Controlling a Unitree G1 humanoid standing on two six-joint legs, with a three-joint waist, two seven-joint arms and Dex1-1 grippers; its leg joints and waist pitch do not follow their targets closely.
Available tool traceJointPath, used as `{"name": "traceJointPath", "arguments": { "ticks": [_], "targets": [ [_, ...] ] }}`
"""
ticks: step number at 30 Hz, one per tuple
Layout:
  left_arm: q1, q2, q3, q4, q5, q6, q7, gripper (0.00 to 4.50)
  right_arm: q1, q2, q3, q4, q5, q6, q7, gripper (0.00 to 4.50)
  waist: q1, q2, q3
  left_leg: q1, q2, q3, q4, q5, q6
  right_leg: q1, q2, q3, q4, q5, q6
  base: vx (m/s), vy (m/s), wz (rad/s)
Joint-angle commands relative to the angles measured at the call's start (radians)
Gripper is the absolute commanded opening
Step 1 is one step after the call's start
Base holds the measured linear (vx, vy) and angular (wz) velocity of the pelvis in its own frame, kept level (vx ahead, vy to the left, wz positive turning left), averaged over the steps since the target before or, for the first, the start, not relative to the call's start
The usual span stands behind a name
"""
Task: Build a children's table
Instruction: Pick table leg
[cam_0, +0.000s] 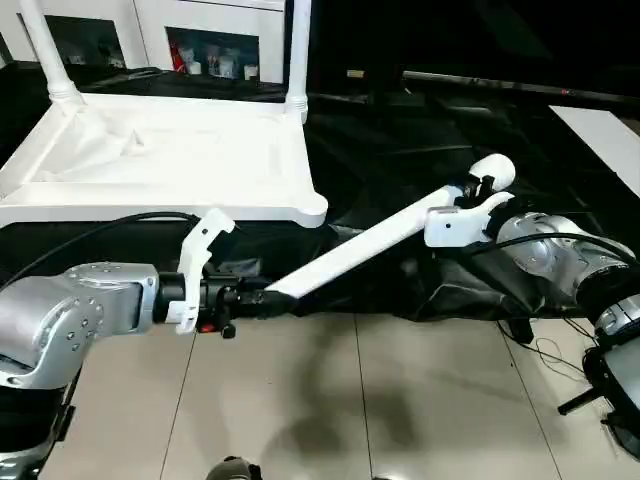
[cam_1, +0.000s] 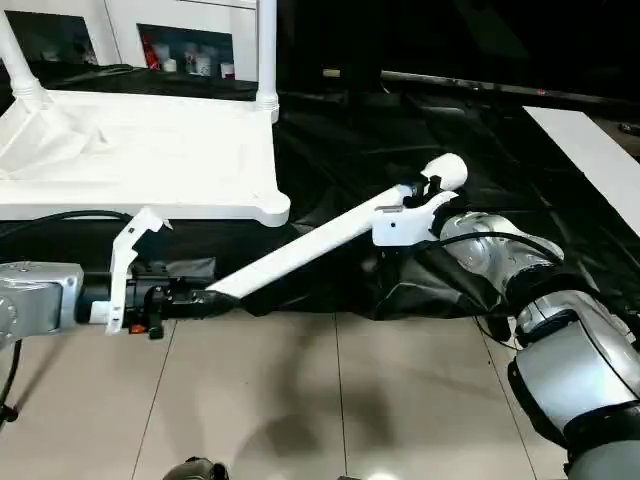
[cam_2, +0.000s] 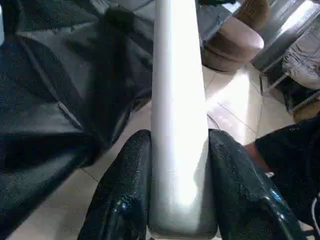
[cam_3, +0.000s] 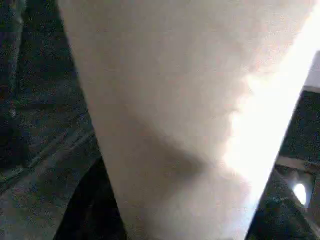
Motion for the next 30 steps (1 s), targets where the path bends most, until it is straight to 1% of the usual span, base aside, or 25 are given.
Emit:
{"name": "traceJointPath", "arguments": {
  "ticks": [1, 3, 4, 5, 8, 9, 10, 11, 12, 13, 14, 15, 17, 18, 20, 21, 22, 23, 24, 25, 26, 27, 28, 29, 30],
  "targets": [
    [-0.029, -0.012, 0.037, -0.021, -0.006, -0.017, 0.017, 2.09, 0.01, -0.001, -0.022, 0.011, 0.014, -0.003, 0.014, 1.98, -0.004, 0.005, -0.076, 0.047, 0.054, -0.03, -0.066, -0.335, -0.095, 0.019, -0.056, 0.05, -0.077, -0.202, -0.188, 0.0, 0.0, 0.0],
    [-0.031, -0.012, 0.049, -0.026, -0.023, -0.007, 0.012, 2.12, 0.011, -0.002, -0.026, 0.013, 0.017, -0.001, 0.015, 1.92, -0.004, 0.004, -0.077, 0.046, 0.053, -0.029, -0.065, -0.329, -0.093, 0.019, -0.056, 0.049, -0.077, -0.197, -0.189, 0.0, 0.0, 0.0],
    [-0.034, -0.018, 0.068, -0.029, -0.038, -0.002, 0.013, 2.35, 0.013, -0.002, -0.034, 0.017, 0.026, 0.002, 0.022, 1.9, -0.005, 0.001, -0.076, 0.045, 0.054, -0.029, -0.065, -0.327, -0.092, 0.02, -0.057, 0.05, -0.076, -0.198, -0.19, 0.0, 0.0, 0.0],
    [-0.034, -0.02, 0.076, -0.032, -0.043, -0.003, 0.013, 2.47, 0.015, -0.003, -0.038, 0.019, 0.032, 0.004, 0.025, 1.89, -0.005, 0.003, -0.077, 0.046, 0.054, -0.029, -0.065, -0.325, -0.091, 0.02, -0.058, 0.049, -0.077, -0.197, -0.191, 0.0, 0.0, 0.0],
    [-0.034, -0.024, 0.099, -0.031, -0.033, -0.032, 0.027, 2.57, 0.021, -0.003, -0.054, 0.027, 0.054, 0.016, 0.04, 1.89, -0.005, 0.001, -0.077, 0.046, 0.054, -0.029, -0.065, -0.324, -0.084, 0.02, -0.056, 0.05, -0.078, -0.195, -0.189, 0.0, 0.0, 0.0],
    [-0.036, -0.027, 0.106, -0.029, -0.03, -0.045, 0.031, 2.8, 0.023, -0.003, -0.057, 0.03, 0.057, 0.018, 0.042, 1.89, -0.004, 0.001, -0.076, 0.046, 0.055, -0.029, -0.065, -0.321, -0.084, 0.02, -0.056, 0.05, -0.078, -0.196, -0.189, 0.0, 0.0, 0.0],
    [-0.051, -0.058, 0.139, -0.013, -0.024, -0.094, 0.063, 2.92, 0.026, 0.001, -0.071, 0.038, 0.077, 0.03, 0.055, 1.88, -0.005, -0.001, -0.076, 0.047, 0.055, -0.028, -0.065, -0.329, -0.082, 0.019, -0.056, 0.05, -0.08, -0.201, -0.188, 0.0, 0.0, 0.0],
    [-0.066, -0.083, 0.17, 0.0, -0.036, -0.111, 0.084, 2.92, 0.027, 0.003, -0.081, 0.045, 0.088, 0.044, 0.063, 1.88, -0.004, -0.001, -0.076, 0.048, 0.055, -0.028, -0.064, -0.331, -0.081, 0.019, -0.056, 0.05, -0.081, -0.203, -0.189, 0.0, 0.0, 0.0],
    [-0.091, -0.122, 0.22, 0.02, -0.064, -0.123, 0.113, 2.92, 0.027, 0.006, -0.094, 0.056, 0.103, 0.067, 0.073, 1.88, -0.005, 0.0, -0.075, 0.049, 0.053, -0.027, -0.063, -0.338, -0.081, 0.017, -0.054, 0.051, -0.081, -0.205, -0.192, 0.0, 0.0, 0.0],
    [-0.103, -0.141, 0.243, 0.029, -0.077, -0.138, 0.124, 2.99, 0.026, 0.008, -0.102, 0.064, 0.11, 0.082, 0.078, 1.88, -0.002, 0.002, -0.076, 0.052, 0.055, -0.029, -0.064, -0.351, -0.085, 0.017, -0.056, 0.05, -0.082, -0.209, -0.198, 0.0, 0.0, 0.0],
    [-0.121, -0.172, 0.273, 0.037, -0.085, -0.176, 0.147, 2.99, 0.026, 0.01, -0.122, 0.074, 0.128, 0.11, 0.091, 1.88, -0.005, -0.004, -0.077, 0.044, 0.055, -0.032, -0.067, -0.348, -0.086, 0.024, -0.057, 0.048, -0.079, -0.206, -0.196, 0.0, 0.0, 0.0],
    [-0.131, -0.191, 0.289, 0.04, -0.086, -0.203, 0.161, 2.99, 0.026, 0.011, -0.136, 0.08, 0.14, 0.128, 0.1, 1.88, -0.003, -0.005, -0.077, 0.048, 0.056, -0.031, -0.065, -0.35, -0.084, 0.021, -0.057, 0.048, -0.082, -0.209, -0.191, 0.0, 0.0, 0.0],
    [-0.156, -0.234, 0.317, 0.06, -0.059, -0.273, 0.219, 2.99, 0.028, 0.009, -0.154, 0.09, 0.155, 0.162, 0.113, 1.88, -0.006, -0.009, -0.077, 0.042, 0.056, -0.031, -0.066, -0.339, -0.076, 0.024, -0.058, 0.049, -0.08, -0.203, -0.188, 0.0, 0.0, 0.0],
    [-0.173, -0.252, 0.324, 0.085, -0.026, -0.322, 0.26, 2.99, 0.03, 0.006, -0.159, 0.093, 0.159, 0.167, 0.112, 1.88, -0.004, -0.008, -0.077, 0.045, 0.056, -0.03, -0.064, -0.339, -0.074, 0.021, -0.058, 0.049, -0.082, -0.206, -0.187, 0.0, 0.0, 0.0],
    [-0.202, -0.28, 0.339, 0.135, 0.022, -0.389, 0.331, 2.99, 0.035, 0.003, -0.172, 0.096, 0.174, 0.18, 0.115, 1.88, -0.005, -0.01, -0.079, 0.042, 0.057, -0.031, -0.064, -0.335, -0.071, 0.021, -0.06, 0.049, -0.081, -0.214, -0.174, 0.0, 0.0, 0.0],
    [-0.212, -0.283, 0.332, 0.159, 0.058, -0.425, 0.359, 2.99, 0.038, 0.004, -0.191, 0.099, 0.196, 0.19, 0.12, 1.88, -0.005, -0.01, -0.079, 0.041, 0.056, -0.031, -0.064, -0.332, -0.069, 0.021, -0.058, 0.049, -0.081, -0.211, -0.171, 0.0, 0.0, 0.0],
    [-0.218, -0.288, 0.328, 0.172, 0.083, -0.444, 0.372, 2.99, 0.039, 0.006, -0.204, 0.1, 0.211, 0.197, 0.125, 1.88, -0.005, -0.007, -0.08, 0.046, 0.057, -0.03, -0.062, -0.343, -0.065, 0.017, -0.06, 0.049, -0.083, -0.217, -0.166, 0.0, 0.0, 0.0],
    [-0.226, -0.296, 0.318, 0.193, 0.117, -0.456, 0.406, 2.99, 0.038, 0.014, -0.254, 0.1, 0.267, 0.207, 0.15, 1.88, -0.005, -0.009, -0.081, 0.042, 0.058, -0.032, -0.063, -0.331, -0.063, 0.021, -0.061, 0.048, -0.08, -0.214, -0.164, 0.0, 0.0, 0.0],
    [-0.229, -0.3, 0.313, 0.201, 0.131, -0.459, 0.42, 2.99, 0.038, 0.019, -0.277, 0.1, 0.294, 0.21, 0.163, 1.88, -0.005, -0.007, -0.082, 0.042, 0.059, -0.032, -0.063, -0.331, -0.06, 0.021, -0.061, 0.049, -0.08, -0.204, -0.164, 0.0, 0.0, 0.0],
    [-0.235, -0.3, 0.275, 0.232, 0.209, -0.497, 0.474, 2.99, 0.03, 0.043, -0.38, 0.096, 0.414, 0.227, 0.234, 1.88, -0.005, -0.002, -0.082, 0.044, 0.06, -0.032, -0.062, -0.321, -0.053, 0.02, -0.062, 0.05, -0.078, -0.179, -0.171, 0.0, 0.0, 0.0],
    [-0.235, -0.3, 0.251, 0.243, 0.235, -0.519, 0.476, 2.99, 0.021, 0.066, -0.457, 0.087, 0.506, 0.249, 0.307, 1.88, -0.007, -0.004, -0.084, 0.043, 0.061, -0.032, -0.061, -0.323, -0.035, 0.021, -0.062, 0.051, -0.077, -0.161, -0.168, 0.0, 0.0, 0.0],
    [-0.234, -0.303, 0.234, 0.246, 0.242, -0.519, 0.473, 2.99, 0.01, 0.088, -0.527, 0.077, 0.592, 0.281, 0.373, 1.88, -0.005, -0.002, -0.085, 0.044, 0.064, -0.033, -0.062, -0.317, -0.021, 0.022, -0.065, 0.049, -0.075, -0.151, -0.176, 0.0, 0.0, 0.0],
    [-0.23, -0.307, 0.203, 0.244, 0.255, -0.521, 0.462, 2.99, -0.009, 0.119, -0.621, 0.058, 0.712, 0.344, 0.474, 1.87, -0.004, 0.001, -0.087, 0.044, 0.065, -0.033, -0.061, -0.303, -0.008, 0.024, -0.067, 0.048, -0.073, -0.121, -0.197, 0.0, 0.0, 0.0],
    [-0.229, -0.308, 0.195, 0.245, 0.258, -0.524, 0.46, 2.99, -0.014, 0.126, -0.642, 0.053, 0.738, 0.361, 0.497, 1.87, -0.005, 0.006, -0.087, 0.044, 0.065, -0.033, -0.063, -0.298, -0.001, 0.026, -0.065, 0.047, -0.072, -0.104, -0.208, 0.0, 0.0, 0.0],
    [-0.226, -0.31, 0.168, 0.243, 0.267, -0.528, 0.448, 2.99, -0.025, 0.145, -0.686, 0.034, 0.803, 0.406, 0.565, 1.87, -0.005, 0.005, -0.088, 0.044, 0.067, -0.033, -0.063, -0.292, 0.006, 0.027, -0.065, 0.047, -0.071, -0.086, -0.219, 0.0, 0.0, 0.0]
  ]
}}
